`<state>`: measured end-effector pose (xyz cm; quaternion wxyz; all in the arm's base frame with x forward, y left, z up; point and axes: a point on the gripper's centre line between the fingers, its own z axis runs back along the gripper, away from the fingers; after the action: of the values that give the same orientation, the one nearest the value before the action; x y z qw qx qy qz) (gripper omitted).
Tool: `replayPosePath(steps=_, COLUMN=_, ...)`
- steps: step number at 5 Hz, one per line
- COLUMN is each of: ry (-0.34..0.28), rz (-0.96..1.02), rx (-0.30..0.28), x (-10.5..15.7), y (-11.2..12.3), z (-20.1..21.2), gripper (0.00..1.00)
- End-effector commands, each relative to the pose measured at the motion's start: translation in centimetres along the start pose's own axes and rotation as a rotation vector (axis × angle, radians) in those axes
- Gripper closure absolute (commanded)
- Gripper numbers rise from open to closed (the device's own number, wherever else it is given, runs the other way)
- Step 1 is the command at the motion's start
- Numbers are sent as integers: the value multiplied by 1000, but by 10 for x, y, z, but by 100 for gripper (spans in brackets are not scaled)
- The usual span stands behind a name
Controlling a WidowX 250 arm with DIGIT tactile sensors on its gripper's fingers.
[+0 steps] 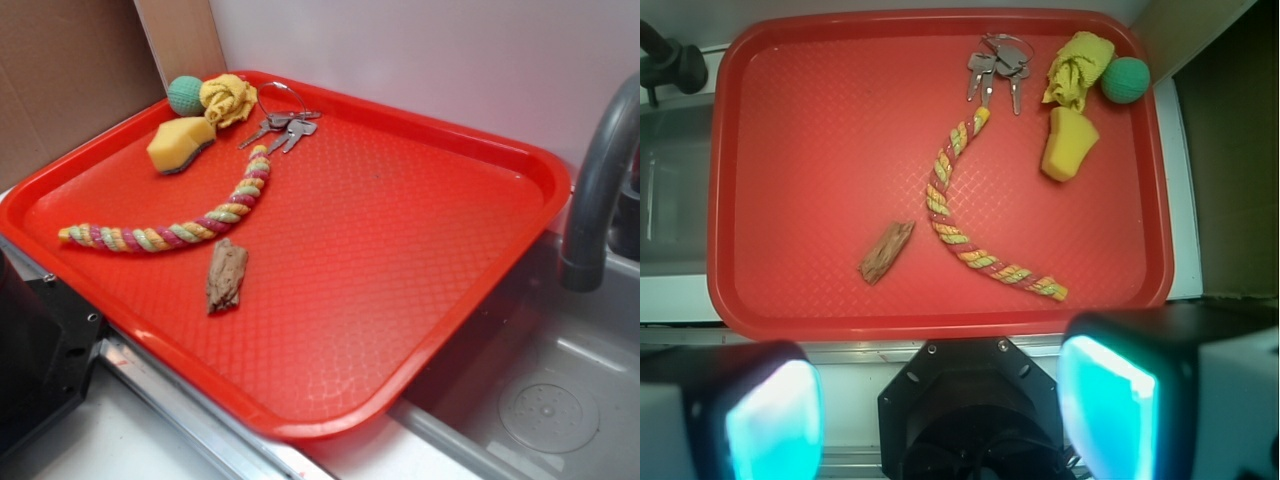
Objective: Grab the silver keys.
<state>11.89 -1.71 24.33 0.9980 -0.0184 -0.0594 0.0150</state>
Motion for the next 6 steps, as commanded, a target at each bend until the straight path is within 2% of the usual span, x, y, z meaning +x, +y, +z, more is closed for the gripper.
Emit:
replayPosePath(steps=1, ry=0, rz=0, rx=0, x=0, y=0, z=0, gripper=0)
replayPosePath(steps=2, ry=-98, rz=-59, rx=116, x=33, y=36, z=-24, gripper=0)
replayPosePath(steps=3, ry=-179, rz=-173, rx=105, x=60, y=56, z=-44, gripper=0)
replayPosePath(steps=4, ry=-335, rz=-350, rx=19, x=79, y=58, z=-60, gripper=0)
replayPosePath(steps=6, ry=-335, rz=-350, rx=19, x=79, y=58, z=-60, gripper=0)
